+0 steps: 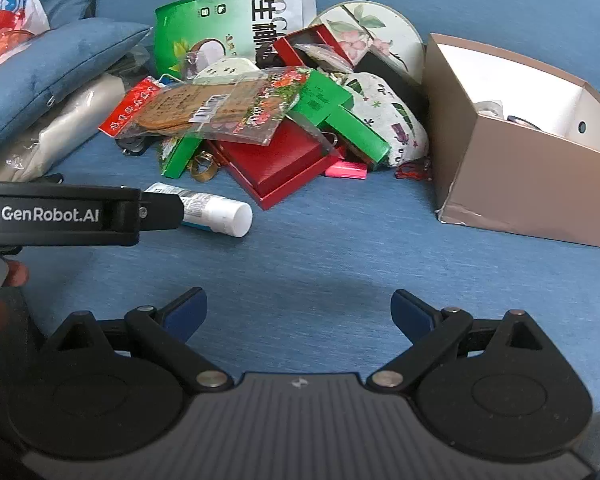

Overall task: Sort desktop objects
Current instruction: 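Reach the right tool to the bagged brown insole and grasp it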

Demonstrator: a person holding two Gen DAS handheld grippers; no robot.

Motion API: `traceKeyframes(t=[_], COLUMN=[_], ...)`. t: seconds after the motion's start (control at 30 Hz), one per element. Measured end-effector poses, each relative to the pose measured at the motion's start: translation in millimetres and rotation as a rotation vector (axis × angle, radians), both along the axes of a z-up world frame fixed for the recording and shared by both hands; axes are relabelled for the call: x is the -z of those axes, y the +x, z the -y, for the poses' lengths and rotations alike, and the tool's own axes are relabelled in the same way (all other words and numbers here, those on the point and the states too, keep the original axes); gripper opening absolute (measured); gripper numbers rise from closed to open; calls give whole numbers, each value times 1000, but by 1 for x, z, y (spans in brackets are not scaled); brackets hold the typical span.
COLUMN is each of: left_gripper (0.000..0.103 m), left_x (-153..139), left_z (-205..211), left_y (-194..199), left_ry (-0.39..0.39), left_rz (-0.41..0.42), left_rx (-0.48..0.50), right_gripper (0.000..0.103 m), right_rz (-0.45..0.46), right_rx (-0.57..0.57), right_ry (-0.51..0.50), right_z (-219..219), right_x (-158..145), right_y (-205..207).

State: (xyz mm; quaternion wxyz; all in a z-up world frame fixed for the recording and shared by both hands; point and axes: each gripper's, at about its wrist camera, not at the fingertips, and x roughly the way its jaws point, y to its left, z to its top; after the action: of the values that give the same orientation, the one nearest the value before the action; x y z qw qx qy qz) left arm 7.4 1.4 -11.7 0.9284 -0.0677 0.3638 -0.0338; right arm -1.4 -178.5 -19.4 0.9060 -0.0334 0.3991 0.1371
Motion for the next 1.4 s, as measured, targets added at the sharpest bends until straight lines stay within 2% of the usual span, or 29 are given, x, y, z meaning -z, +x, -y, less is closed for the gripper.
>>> traceKeyframes(t=[0.4,0.63,0.73,0.87,0.93,0.97,1.03,1.23,1.37,1.4], left_gripper=[99,99,99,97,97,97,96,90,78,73], left_x=[10,18,23,33,36,36,37,39,41,42], left_z=[-8,-17,-25,-39,-43,-44,-44,-40,-44,-45], left_y=[6,17,27,41,47,50,55,63,61,62], left_ry=[-23,-63,-104,-216,-261,-267,-257,-232,-225,-222], left_rz=[-30,-63,-88,-132,-143,-133,-120,-94,-74,-66], left_rx=[-15,-44,-90,-166,-203,-211,-205,-188,-180,-183], right_gripper=[96,96,96,94,88,83,80,79,79,79], right_rz=[-32,-33,-6,22,27,28,41,105,155,175], right_rx=[-12,2,31,72,81,71,41,-76,-93,-96], right_ry=[4,21,35,68,90,97,96,81,66,57], right_z=[-4,-1,5,15,18,18,14,-6,-9,-9], right_x=[11,19,20,24,26,27,26,21,12,9], right_y=[4,15,26,46,57,63,71,85,84,82])
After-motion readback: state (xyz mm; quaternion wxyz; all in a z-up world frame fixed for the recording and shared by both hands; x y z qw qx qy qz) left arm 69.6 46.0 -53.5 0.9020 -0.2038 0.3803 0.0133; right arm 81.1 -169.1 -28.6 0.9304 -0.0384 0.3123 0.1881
